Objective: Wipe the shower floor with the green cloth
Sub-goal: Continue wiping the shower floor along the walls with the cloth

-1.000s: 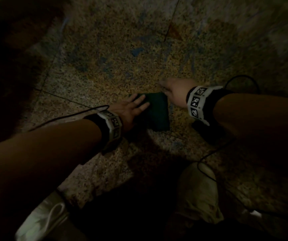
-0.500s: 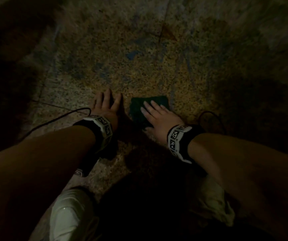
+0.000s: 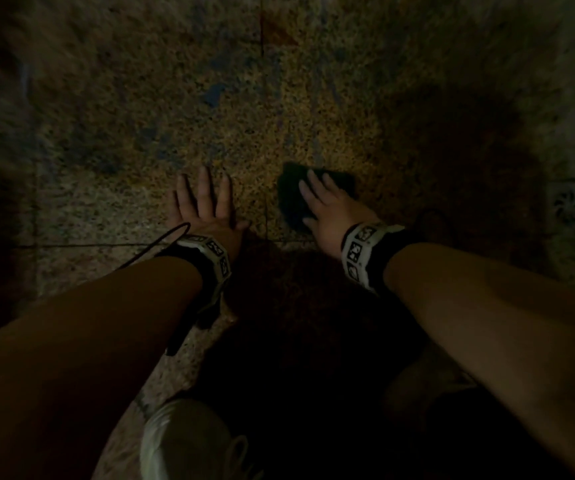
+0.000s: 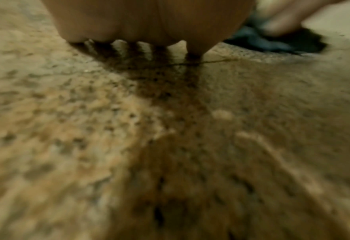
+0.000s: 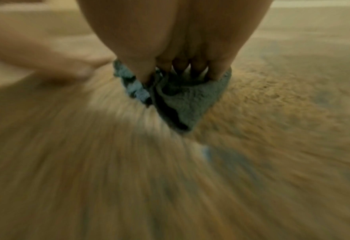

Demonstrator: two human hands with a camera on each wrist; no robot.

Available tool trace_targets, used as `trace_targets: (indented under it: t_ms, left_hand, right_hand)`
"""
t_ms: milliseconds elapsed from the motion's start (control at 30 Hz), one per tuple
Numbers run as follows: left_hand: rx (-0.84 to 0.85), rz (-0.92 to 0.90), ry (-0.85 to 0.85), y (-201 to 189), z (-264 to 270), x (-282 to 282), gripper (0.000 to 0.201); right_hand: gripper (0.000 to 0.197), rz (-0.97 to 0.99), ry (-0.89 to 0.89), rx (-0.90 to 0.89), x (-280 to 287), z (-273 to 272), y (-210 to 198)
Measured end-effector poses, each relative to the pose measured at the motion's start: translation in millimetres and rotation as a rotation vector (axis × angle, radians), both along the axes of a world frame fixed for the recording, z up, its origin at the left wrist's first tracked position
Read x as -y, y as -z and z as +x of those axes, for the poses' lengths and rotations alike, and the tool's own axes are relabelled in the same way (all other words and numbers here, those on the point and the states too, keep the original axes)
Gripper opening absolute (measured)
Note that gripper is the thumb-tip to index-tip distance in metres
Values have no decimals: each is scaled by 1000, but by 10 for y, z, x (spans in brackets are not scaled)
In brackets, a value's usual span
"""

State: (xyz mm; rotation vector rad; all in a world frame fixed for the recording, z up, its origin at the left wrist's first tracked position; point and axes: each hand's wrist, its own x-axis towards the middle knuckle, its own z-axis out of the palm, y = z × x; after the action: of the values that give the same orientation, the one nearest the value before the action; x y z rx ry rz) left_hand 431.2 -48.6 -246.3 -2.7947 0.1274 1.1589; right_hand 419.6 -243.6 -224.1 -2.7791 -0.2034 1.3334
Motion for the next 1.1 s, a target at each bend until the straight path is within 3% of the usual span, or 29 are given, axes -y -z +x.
trace_targets:
  t_ms: [200, 433, 633, 833, 1100]
  left_hand:
    - [20, -18, 42, -15, -7, -24, 75]
    - [21, -62, 305, -107, 168, 188, 69]
    - [-60, -37, 236, -70, 262, 415, 69]
    - [-87, 4, 232, -56, 302, 418, 70]
    - [-85, 25, 247, -118, 281, 428, 68]
  right_hand:
    - [59, 14, 9, 56, 42, -27, 43]
    - [62, 10, 5, -15, 347, -561, 41]
    - [60, 25, 14, 30, 393, -523, 40]
    - [57, 18, 139, 63, 369, -18, 13]
    - [58, 38, 13, 54, 485, -46, 23]
